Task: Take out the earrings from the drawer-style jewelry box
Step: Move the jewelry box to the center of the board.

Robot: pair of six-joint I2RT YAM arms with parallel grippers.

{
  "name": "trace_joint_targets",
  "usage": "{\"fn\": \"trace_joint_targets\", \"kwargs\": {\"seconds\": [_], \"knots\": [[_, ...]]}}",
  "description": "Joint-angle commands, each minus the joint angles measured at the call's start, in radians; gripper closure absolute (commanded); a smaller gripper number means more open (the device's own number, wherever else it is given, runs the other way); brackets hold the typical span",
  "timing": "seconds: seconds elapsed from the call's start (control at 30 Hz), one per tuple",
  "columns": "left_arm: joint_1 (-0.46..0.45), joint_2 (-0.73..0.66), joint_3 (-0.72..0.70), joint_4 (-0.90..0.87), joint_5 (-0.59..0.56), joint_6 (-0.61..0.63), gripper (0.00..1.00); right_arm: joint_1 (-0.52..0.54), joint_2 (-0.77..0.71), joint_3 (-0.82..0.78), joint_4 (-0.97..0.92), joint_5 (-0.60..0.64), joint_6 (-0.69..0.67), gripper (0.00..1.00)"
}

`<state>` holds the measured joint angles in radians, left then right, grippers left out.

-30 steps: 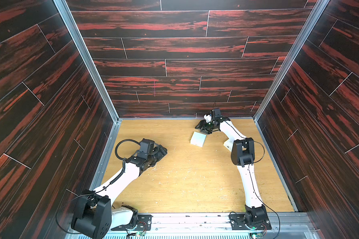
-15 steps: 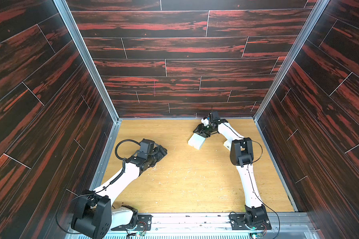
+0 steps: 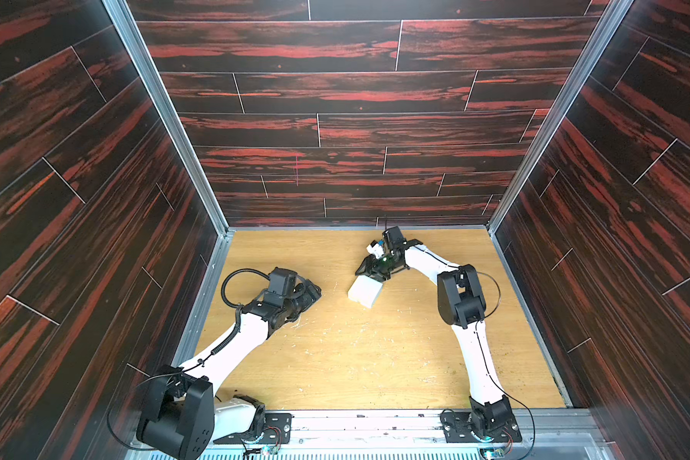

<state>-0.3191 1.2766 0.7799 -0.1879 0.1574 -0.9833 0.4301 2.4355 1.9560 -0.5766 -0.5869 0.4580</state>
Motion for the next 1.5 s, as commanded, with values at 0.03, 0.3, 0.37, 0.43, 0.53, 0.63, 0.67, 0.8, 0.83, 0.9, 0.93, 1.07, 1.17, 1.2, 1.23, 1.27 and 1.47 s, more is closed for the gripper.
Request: {"fn": "trace_joint_targets", "kwargs": {"seconds": [0.03,0.3,0.37,0.43,0.53,0.63,0.67,0.8,0.83,0.9,0.93,1.07,1.17,1.2,1.23,1.27,1.47], "knots": [[-0.002,-0.016,-0.024,-0.022,0.007,0.020,0.15,0.048,-0.094,-0.137,0.046,-0.070,-0.043,0.46],[-0.003,0.025,-0.038,-0.035,0.042,0.015,0.15,0.143,-0.206,-0.362,0.093,-0.114,-0.090,0.46],[-0.003,0.056,-0.039,-0.022,0.073,0.011,0.17,0.165,-0.226,-0.385,0.088,-0.115,-0.107,0.46],[-0.006,0.089,-0.045,0.005,0.112,-0.001,0.20,0.184,-0.255,-0.400,0.075,-0.093,-0.126,0.46],[-0.027,0.128,-0.059,0.069,0.160,-0.030,0.22,0.191,-0.328,-0.457,0.095,-0.013,-0.113,0.46],[-0.074,0.176,-0.052,0.103,0.180,-0.046,0.22,0.189,-0.451,-0.553,0.130,0.143,-0.083,0.44],[-0.095,0.197,-0.048,0.106,0.181,-0.050,0.22,0.190,-0.504,-0.595,0.144,0.198,-0.069,0.43],[-0.150,0.262,-0.044,0.159,0.183,-0.078,0.23,0.206,-0.700,-0.780,0.156,0.356,-0.020,0.45],[-0.158,0.276,-0.040,0.163,0.181,-0.079,0.24,0.222,-0.737,-0.814,0.142,0.386,-0.019,0.47],[-0.168,0.306,-0.022,0.146,0.168,-0.080,0.28,0.271,-0.816,-0.884,0.102,0.430,-0.017,0.48],[-0.171,0.317,-0.019,0.142,0.163,-0.079,0.29,0.293,-0.845,-0.913,0.088,0.441,-0.008,0.49],[-0.183,0.354,-0.006,0.155,0.156,-0.073,0.34,0.395,-0.960,-1.019,0.048,0.475,0.057,0.50],[-0.200,0.381,0.005,0.167,0.163,-0.073,0.42,0.448,-1.005,-1.064,0.037,0.489,0.108,0.52],[-0.208,0.388,0.007,0.169,0.162,-0.075,0.42,0.462,-1.014,-1.073,0.035,0.497,0.117,0.52],[-0.216,0.390,0.009,0.169,0.158,-0.077,0.43,0.473,-1.015,-1.077,0.035,0.498,0.121,0.52],[-0.226,0.391,0.008,0.174,0.155,-0.083,0.42,0.482,-1.012,-1.079,0.037,0.497,0.123,0.53],[-0.280,0.375,0.005,0.201,0.141,-0.146,0.42,0.487,-0.988,-1.099,0.093,0.509,0.144,0.54]]}}
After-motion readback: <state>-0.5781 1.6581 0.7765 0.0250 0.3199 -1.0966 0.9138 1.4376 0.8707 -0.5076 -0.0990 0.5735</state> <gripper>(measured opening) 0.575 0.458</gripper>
